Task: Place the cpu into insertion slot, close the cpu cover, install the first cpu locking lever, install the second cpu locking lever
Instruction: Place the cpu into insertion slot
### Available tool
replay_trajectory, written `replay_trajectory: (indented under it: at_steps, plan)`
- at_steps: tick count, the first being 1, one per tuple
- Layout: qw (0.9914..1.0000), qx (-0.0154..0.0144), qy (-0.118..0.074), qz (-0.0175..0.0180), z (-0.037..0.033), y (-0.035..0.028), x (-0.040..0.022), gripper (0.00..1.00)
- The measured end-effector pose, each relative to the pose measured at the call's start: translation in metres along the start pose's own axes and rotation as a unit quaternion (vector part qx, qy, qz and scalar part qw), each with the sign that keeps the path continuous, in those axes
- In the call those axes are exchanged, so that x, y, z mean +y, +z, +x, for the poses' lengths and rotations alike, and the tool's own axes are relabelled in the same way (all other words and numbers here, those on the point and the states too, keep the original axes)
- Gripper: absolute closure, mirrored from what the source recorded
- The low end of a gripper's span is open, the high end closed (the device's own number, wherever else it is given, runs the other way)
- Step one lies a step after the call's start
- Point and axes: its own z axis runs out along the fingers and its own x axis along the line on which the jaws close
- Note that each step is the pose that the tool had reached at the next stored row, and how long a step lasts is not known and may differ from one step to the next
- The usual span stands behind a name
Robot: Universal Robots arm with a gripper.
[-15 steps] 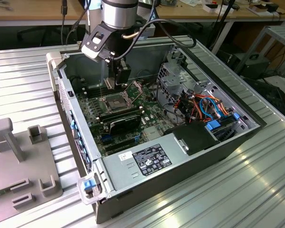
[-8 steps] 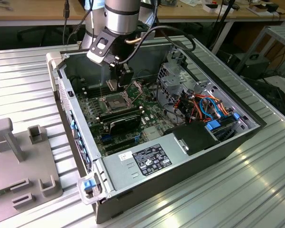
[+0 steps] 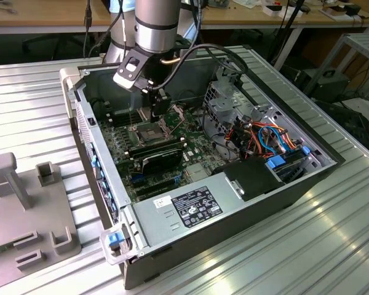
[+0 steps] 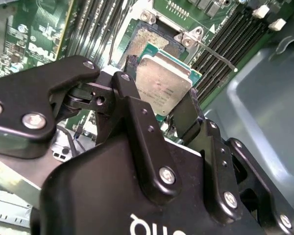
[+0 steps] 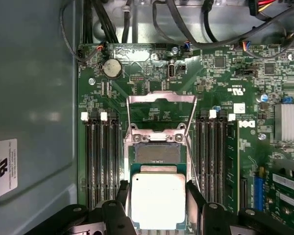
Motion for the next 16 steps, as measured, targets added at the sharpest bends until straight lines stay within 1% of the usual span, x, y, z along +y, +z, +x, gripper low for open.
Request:
replay_trajectory:
  at_steps: [5, 6, 7, 8, 9, 10, 11, 13, 16]
  plan:
    - [1.00000, 0.0001, -0.003, 0.0000, 0.0003, 0.0084, 0.0019, 0.45]
    - [0.99999, 0.0001, -0.003, -0.0001, 0.0004, 0.0106, 0.0020, 0.45]
    - [0.99999, 0.0002, -0.005, -0.0001, 0.0005, 0.0147, 0.0019, 0.45]
    - [0.99999, 0.0002, -0.005, -0.0002, 0.0005, 0.0171, 0.0019, 0.45]
    - [0.99998, 0.0002, -0.006, -0.0029, 0.0005, 0.0183, 0.0018, 0.45]
    - [0.99997, 0.0002, -0.006, -0.0045, 0.0005, 0.0191, 0.0018, 0.45]
    - [0.99995, 0.0003, -0.006, -0.0074, 0.0006, 0.0207, 0.0017, 0.45]
    - [0.99995, 0.0002, -0.007, -0.0079, 0.0006, 0.0241, 0.0016, 0.45]
    - [0.99994, 0.0003, -0.007, -0.0084, 0.0005, 0.0341, 0.0003, 0.45]
